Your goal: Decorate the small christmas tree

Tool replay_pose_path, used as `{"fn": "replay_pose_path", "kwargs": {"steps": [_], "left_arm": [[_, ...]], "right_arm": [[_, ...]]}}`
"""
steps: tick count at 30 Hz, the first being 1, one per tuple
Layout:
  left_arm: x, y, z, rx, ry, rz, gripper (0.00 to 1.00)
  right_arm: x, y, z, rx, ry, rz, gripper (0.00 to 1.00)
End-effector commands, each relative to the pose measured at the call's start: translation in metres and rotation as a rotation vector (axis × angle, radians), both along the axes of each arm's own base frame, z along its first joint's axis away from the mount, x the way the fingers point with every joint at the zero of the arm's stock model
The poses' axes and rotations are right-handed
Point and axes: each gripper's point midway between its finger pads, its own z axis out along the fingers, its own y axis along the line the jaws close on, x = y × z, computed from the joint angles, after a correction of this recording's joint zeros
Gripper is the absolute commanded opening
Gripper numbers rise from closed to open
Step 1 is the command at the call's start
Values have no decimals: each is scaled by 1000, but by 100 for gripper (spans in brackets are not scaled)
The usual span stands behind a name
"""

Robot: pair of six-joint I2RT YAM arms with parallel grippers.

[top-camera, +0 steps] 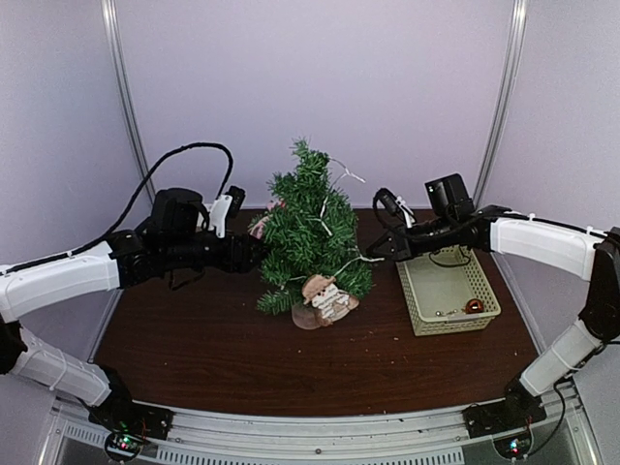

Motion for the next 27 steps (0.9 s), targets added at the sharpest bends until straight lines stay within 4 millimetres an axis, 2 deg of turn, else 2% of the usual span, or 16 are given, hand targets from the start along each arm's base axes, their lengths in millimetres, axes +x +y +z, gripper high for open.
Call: {"fn": "replay_pose_path", "kwargs": {"steps": [1, 8, 13, 19, 27], "left_arm": [[9, -3, 0, -24, -8, -4, 67], [21, -6, -6, -19, -6, -9, 67], [31, -11, -4, -11, -14, -25, 67], [47, -9, -4, -25, -9, -24, 67], [52, -17, -6, -21, -5, -60, 66]], "right_arm": [[-14, 1, 19, 43, -33, 21, 5], [-30, 3, 22, 56, -24, 24, 0], [-41, 7, 19, 58, -8, 30, 0], [-50, 12, 24, 73, -10, 24, 0], [-60, 16, 35, 103, -10, 25, 0]]}}
